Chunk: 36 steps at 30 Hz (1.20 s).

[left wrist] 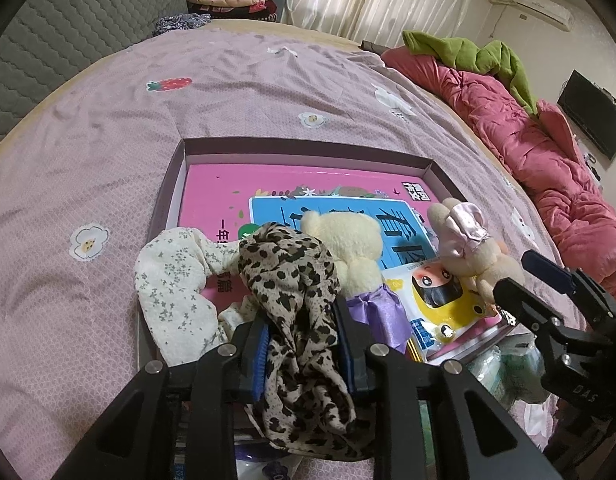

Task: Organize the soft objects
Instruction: 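Lower the scrunchie into the box with the left tool while the right tool lowers the bunny inside, then open both tools and withdraw them from the box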

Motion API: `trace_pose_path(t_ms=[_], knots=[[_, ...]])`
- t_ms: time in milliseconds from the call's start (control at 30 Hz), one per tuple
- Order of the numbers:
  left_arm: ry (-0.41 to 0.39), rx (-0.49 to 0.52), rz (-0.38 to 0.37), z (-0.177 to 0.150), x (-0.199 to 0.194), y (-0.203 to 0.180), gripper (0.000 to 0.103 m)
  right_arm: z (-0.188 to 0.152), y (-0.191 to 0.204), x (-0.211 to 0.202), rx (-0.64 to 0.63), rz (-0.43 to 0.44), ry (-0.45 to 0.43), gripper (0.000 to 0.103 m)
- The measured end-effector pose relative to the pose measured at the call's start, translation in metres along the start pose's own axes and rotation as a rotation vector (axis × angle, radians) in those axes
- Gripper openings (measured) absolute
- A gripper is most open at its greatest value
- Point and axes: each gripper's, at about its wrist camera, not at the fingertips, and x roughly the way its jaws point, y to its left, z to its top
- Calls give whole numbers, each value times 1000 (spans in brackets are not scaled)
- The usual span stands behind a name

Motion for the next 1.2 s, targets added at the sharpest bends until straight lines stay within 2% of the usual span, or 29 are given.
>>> trace_pose_path(t_ms=[167,333,667,900,1200], knots=[[-1,14,10,-1,-2,-1,40,1,0,-3,-2,-2,-17,74],[-17,-9,-24,0,-8,3,56,0,0,-5,6,5,-22,74],[-82,-15,-22,2,-26,5,58,0,1,-7,3,13,-34,74],[-145,21,20,7,-43,1,59,1,0,-9,10,26,-49,74],[-167,28,21,7,-53,-2,59,3,4,-17,4,34,-88,74]])
